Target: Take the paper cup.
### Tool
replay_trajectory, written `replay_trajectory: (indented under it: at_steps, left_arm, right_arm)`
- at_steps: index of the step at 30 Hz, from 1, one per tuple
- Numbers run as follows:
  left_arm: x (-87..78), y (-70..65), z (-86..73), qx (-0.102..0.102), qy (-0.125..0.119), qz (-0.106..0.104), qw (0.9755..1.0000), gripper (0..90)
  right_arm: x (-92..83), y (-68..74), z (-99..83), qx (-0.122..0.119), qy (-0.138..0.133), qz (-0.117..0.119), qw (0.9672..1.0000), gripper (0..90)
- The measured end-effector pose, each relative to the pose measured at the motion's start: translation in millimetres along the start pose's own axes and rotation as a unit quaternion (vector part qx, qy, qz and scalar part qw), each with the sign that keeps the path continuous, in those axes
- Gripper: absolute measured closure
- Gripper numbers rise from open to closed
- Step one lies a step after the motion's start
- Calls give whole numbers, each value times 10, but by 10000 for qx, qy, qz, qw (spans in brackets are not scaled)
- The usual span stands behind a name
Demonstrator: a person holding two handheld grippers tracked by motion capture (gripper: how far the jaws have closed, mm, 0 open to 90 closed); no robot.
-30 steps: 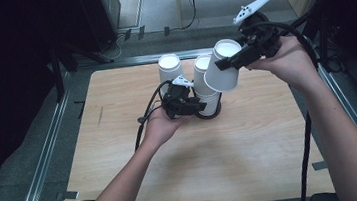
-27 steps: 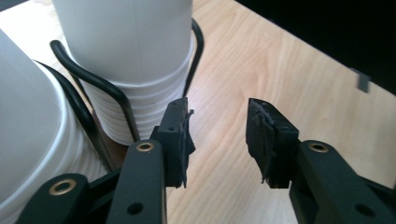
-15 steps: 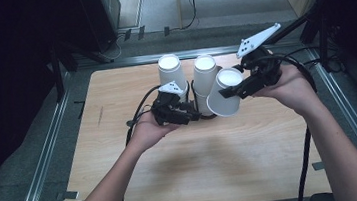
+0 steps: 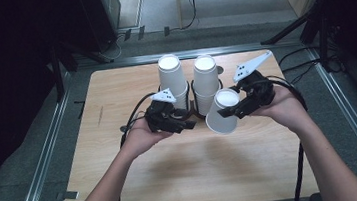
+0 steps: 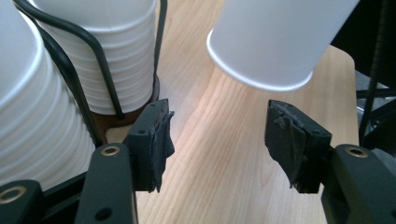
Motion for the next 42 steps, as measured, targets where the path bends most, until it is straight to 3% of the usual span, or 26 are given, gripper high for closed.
replay_trajectory:
  at_steps: [6, 11, 16, 21, 24, 30, 38, 42]
  left_arm:
    - [-17, -6, -93, 85, 61, -95, 9999, 353]
    - [-32, 8, -149, 1, 132, -189, 9997, 318]
    - [-54, 17, -260, -67, 260, -340, 9991, 274]
    - [-65, 14, -321, -116, 393, -488, 9980, 195]
    - [-77, 0, -351, 9, 376, -460, 9982, 120]
    - [-70, 13, -421, -33, 339, -414, 9986, 29]
    - [-24, 10, -479, 10, 373, -388, 9986, 3]
    - [-5, 27, -486, 9, 344, -380, 9987, 0]
  right_arm:
    - [224, 54, -118, -11, 52, 219, 9997, 250]
    - [367, 91, -190, -85, 123, 280, 9995, 249]
    - [584, 141, -326, -14, 252, 490, 9985, 249]
    - [696, 143, -397, 95, 133, 607, 9980, 249]
    - [756, 151, -427, 71, 176, 638, 9978, 249]
    - [862, 186, -446, 76, 148, 731, 9972, 249]
    - [1001, 197, -455, 158, 29, 835, 9964, 249]
    - [1033, 188, -429, 193, -177, 849, 9960, 249]
Point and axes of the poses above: each handheld gripper's, and its own axes: x roughly forward along the jaws, z roughly out of its top, y roughly to its left, the point moved 4 cm from there along x, roughly forward along the jaws, and after that the axes turned 2 degrees about -y, right-handed, at the moved point
